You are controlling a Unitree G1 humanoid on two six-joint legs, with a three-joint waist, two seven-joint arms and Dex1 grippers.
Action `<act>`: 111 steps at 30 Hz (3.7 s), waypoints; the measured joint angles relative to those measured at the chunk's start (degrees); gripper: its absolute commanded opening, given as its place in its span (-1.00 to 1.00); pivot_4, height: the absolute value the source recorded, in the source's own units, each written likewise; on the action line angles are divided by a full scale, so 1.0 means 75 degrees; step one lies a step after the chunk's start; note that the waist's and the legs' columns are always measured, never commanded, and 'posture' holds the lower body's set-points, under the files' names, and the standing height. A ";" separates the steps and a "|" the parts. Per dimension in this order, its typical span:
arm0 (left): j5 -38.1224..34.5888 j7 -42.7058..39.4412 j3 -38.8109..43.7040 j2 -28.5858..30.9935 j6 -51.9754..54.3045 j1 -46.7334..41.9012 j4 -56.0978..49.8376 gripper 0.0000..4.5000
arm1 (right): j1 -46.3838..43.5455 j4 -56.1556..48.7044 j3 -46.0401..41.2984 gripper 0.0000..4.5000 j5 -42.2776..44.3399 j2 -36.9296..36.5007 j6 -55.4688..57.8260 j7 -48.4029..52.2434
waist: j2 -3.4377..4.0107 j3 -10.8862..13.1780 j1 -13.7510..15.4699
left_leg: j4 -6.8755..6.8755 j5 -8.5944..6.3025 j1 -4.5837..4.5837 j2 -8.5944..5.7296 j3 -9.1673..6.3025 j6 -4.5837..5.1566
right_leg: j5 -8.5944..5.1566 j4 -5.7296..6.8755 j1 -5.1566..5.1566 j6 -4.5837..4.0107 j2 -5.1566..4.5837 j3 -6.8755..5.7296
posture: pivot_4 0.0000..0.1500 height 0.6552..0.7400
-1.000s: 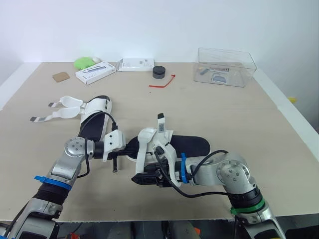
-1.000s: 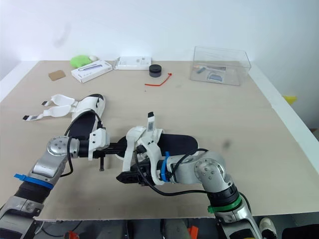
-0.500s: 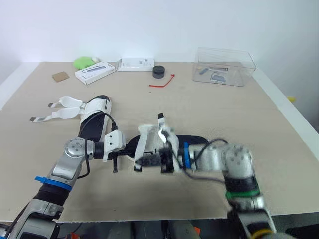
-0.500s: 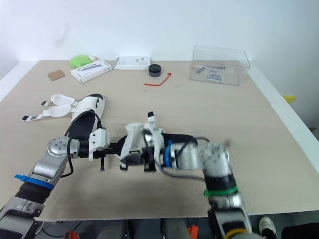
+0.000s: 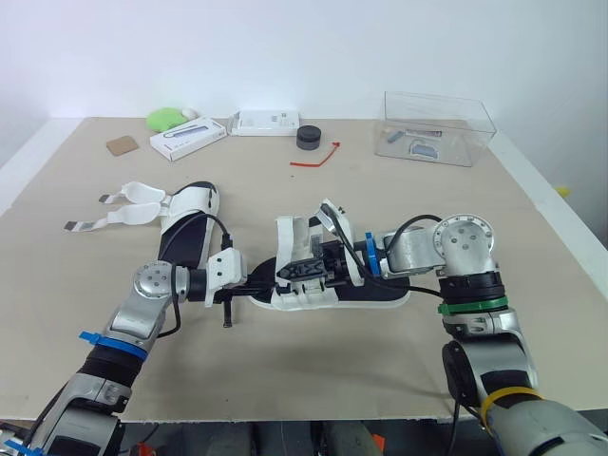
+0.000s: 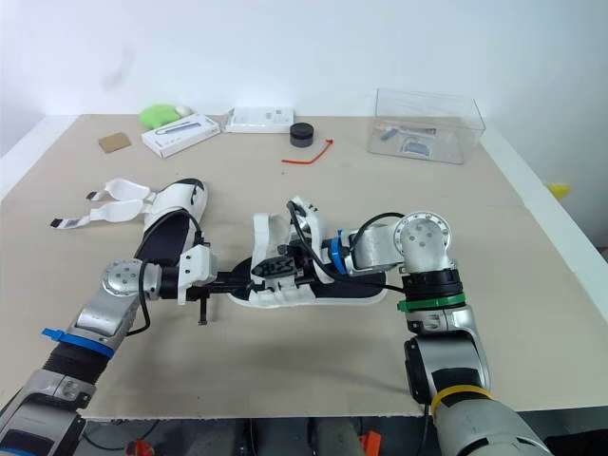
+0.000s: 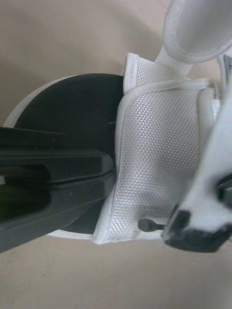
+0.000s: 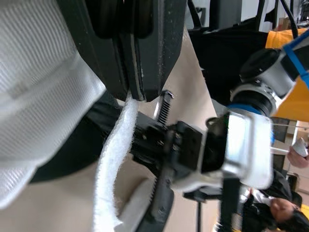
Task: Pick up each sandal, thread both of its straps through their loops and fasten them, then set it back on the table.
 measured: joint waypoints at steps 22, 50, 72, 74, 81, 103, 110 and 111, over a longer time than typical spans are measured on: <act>0.0016 -0.0018 0.0004 -0.0015 -0.0118 0.0021 0.0039 -1.00 | -0.0010 0.0289 -0.0395 -0.94 -0.1232 0.0188 0.0208 0.0706 | 0.0001 0.0000 -0.0001 | 0.0001 0.0002 -0.0001 0.0000 -0.0006 0.0004 | 0.0000 -0.0002 0.0001 0.0002 0.0000 0.0001 | 1.00 1.00; 0.0083 -0.0021 0.0000 -0.0018 -0.0249 0.0012 0.0069 -1.00 | -0.0015 0.0848 -0.0289 -0.94 0.0889 0.0121 0.0215 -0.0795 | 0.0002 0.0000 -0.0002 | 0.0000 0.0000 -0.0004 0.0001 -0.0008 0.0007 | -0.0011 -0.0006 0.0002 0.0019 -0.0002 0.0004 | 1.00 1.00; 0.0140 -0.0026 -0.0009 -0.0019 -0.0396 -0.0008 0.0155 -1.00 | 0.0011 0.1012 -0.0295 -0.94 0.1369 0.0155 -0.0082 -0.1979 | 0.0002 0.0000 -0.0003 | 0.0000 0.0000 -0.0005 0.0002 -0.0009 0.0008 | -0.0027 -0.0009 0.0003 0.0046 -0.0003 0.0004 | 1.00 1.00; 0.0141 -0.0020 -0.0010 -0.0019 -0.0401 -0.0008 0.0157 -1.00 | 0.0011 0.0896 -0.0290 -0.94 0.1153 0.0156 -0.0060 -0.1931 | 0.0002 0.0000 -0.0002 | 0.0000 0.0000 -0.0005 0.0002 -0.0010 0.0008 | -0.0027 -0.0009 0.0002 0.0046 -0.0003 0.0004 | 1.00 1.00; 0.0143 0.0035 -0.0015 -0.0027 -0.0417 -0.0005 0.0142 -1.00 | 0.0026 0.0491 -0.0271 -0.94 0.0556 0.0154 0.0124 -0.1476 | 0.0002 -0.0001 -0.0002 | 0.0000 0.0000 -0.0005 0.0002 -0.0011 0.0009 | -0.0027 -0.0009 0.0004 0.0047 -0.0004 0.0003 | 1.00 1.00; 0.0145 0.0093 -0.0081 -0.0184 -0.0464 -0.0071 0.0233 -1.00 | 0.0397 -0.2156 0.0713 -0.40 -0.1172 -0.0338 0.0095 0.0519 | 0.0006 -0.0003 0.0002 | -0.0001 -0.0024 -0.0037 -0.0002 -0.0021 0.0050 | -0.0007 -0.0060 0.0002 0.0024 -0.0034 -0.0017 | 1.00 1.00; 0.0148 0.0084 -0.0084 -0.0196 -0.0474 -0.0119 0.0315 -1.00 | 0.0104 -0.2287 0.0569 0.81 -0.1407 -0.0335 0.0228 0.1078 | 0.0006 -0.0003 0.0003 | 0.0006 -0.0024 -0.0038 -0.0005 -0.0020 0.0050 | -0.0001 -0.0060 0.0002 0.0029 -0.0033 -0.0019 | 1.00 1.00; 0.0148 0.0083 -0.0084 -0.0196 -0.0475 -0.0131 0.0331 -1.00 | 0.0002 -0.2229 0.0538 0.81 -0.1476 -0.0337 0.0223 0.1103 | 0.0006 -0.0003 0.0002 | 0.0009 -0.0024 -0.0038 -0.0005 -0.0020 0.0050 | -0.0001 -0.0060 0.0002 0.0030 -0.0033 -0.0020 | 1.00 1.00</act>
